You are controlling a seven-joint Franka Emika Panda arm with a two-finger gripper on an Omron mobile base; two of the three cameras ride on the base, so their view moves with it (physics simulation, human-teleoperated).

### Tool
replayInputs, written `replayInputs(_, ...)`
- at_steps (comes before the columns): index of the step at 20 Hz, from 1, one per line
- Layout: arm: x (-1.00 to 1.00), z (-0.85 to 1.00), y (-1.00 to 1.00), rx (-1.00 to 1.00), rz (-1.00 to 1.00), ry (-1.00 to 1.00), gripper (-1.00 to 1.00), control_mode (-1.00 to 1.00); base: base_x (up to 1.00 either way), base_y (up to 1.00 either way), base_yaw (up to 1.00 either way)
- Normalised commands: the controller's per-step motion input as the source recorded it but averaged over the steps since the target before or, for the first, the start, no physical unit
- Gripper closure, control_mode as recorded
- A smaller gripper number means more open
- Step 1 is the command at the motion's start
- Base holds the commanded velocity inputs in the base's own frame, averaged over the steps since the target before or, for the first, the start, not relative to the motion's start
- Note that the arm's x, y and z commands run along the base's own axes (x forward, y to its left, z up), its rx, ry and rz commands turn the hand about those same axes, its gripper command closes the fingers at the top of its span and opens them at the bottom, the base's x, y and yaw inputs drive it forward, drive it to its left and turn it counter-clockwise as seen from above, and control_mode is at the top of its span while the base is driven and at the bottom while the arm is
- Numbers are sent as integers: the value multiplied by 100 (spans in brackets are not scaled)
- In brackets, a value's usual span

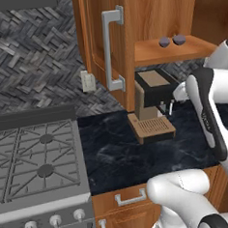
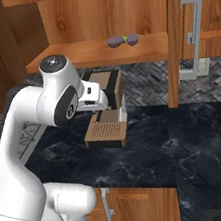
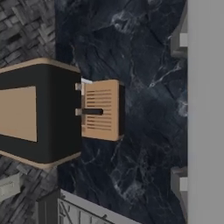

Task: Pick the eggplants from the cabinet and place them in one bowl. Pick the potato from the sink and place it in the other bowl.

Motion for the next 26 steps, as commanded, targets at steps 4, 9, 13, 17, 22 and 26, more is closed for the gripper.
replayInputs(4,-28,55,-11,8,-11,-8,-100,-100,0,0,0)
replayInputs(9,-5,60,-1,6,-23,-12,-100,-100,0,0,0)
replayInputs(13,0,37,0,4,-27,-9,-100,-100,0,0,0)
replayInputs(17,-7,16,1,2,-9,-20,-100,-100,0,0,0)
replayInputs(22,-3,0,0,10,1,-30,-100,-100,0,0,0)
replayInputs(26,0,3,0,0,8,-16,-100,-100,0,0,0)
